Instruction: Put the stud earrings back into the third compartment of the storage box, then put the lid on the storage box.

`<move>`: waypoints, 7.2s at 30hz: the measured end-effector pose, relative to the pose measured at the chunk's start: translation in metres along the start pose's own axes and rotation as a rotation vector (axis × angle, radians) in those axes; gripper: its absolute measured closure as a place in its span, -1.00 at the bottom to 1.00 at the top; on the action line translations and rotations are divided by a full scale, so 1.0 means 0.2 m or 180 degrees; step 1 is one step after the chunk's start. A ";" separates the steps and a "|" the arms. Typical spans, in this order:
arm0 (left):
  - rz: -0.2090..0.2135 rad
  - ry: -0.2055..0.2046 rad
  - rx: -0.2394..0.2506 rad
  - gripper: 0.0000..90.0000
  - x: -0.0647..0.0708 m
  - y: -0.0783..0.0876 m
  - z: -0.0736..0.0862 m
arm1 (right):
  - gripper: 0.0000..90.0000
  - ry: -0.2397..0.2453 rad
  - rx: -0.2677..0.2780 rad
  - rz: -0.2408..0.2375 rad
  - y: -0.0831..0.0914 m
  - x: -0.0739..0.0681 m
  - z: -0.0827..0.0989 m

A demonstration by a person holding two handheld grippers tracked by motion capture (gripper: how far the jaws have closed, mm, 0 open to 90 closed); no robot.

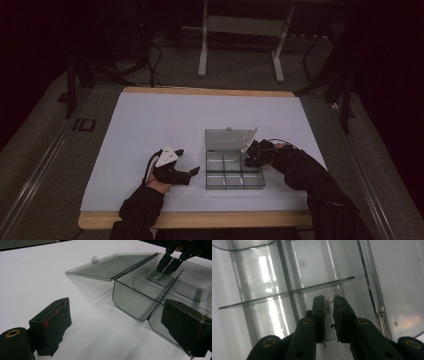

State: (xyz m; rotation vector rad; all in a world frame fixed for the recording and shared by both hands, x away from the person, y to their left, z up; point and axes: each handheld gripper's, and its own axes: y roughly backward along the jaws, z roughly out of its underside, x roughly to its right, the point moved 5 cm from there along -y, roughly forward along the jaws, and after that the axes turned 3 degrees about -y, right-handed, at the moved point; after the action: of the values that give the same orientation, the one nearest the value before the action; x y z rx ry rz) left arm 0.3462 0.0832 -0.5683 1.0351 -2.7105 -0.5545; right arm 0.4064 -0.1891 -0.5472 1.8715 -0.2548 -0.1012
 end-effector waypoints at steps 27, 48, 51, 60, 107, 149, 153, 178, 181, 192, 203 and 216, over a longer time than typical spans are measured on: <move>-0.0007 0.0008 -0.0011 -0.78 0.00 0.00 0.00 | 0.76 -0.0103 0.0012 0.0102 0.26 0.04 0.17; -0.0010 0.0020 -0.0013 -0.78 0.00 0.00 0.00 | 0.75 -0.0326 -0.0404 0.0211 0.23 0.12 0.42; -0.0011 0.0015 -0.0014 -0.78 0.00 0.00 0.00 | 0.75 -0.0369 -0.0464 0.0210 0.20 0.13 0.44; -0.0011 0.0013 -0.0014 -0.78 0.00 0.00 0.00 | 0.73 -0.0416 -0.0564 0.0224 0.16 0.15 0.46; -0.0009 0.0011 -0.0019 -0.78 0.00 0.00 0.00 | 0.90 -0.0331 -0.0225 0.0076 0.29 0.11 0.31; -0.0001 -0.0001 -0.0016 -0.78 0.00 0.00 0.00 | 0.89 0.0273 0.0045 -0.0104 0.04 -0.02 0.04; 0.0001 -0.0005 -0.0018 -0.78 0.00 0.00 0.00 | 0.89 0.0260 -0.0023 -0.0102 0.01 -0.02 0.04; 0.0006 -0.0035 -0.0033 -0.78 0.00 -0.01 0.00 | 0.67 0.0087 0.0216 0.0002 0.15 -0.02 0.04; 0.0003 -0.0033 -0.0043 -0.78 0.00 -0.01 0.00 | 0.64 0.0072 0.0282 0.0026 0.17 -0.03 0.05; -0.0020 -0.0083 -0.0120 -0.78 0.01 -0.02 0.00 | 0.53 -0.0221 0.0634 0.0248 0.25 -0.05 0.13; 0.0007 -0.0031 -0.0295 -0.75 0.02 -0.03 0.00 | 0.42 -0.0535 0.0860 0.0436 0.26 -0.04 0.25; 0.0209 0.0002 -0.0328 -0.71 0.05 -0.05 -0.12 | 0.38 -0.1051 0.1125 0.0776 0.24 -0.04 0.37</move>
State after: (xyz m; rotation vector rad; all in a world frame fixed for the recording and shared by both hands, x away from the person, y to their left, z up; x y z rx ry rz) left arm 0.3520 0.0642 -0.5499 0.9171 -2.6729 -0.6741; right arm 0.3780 -0.2705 -0.5259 2.1518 -0.7674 -0.2090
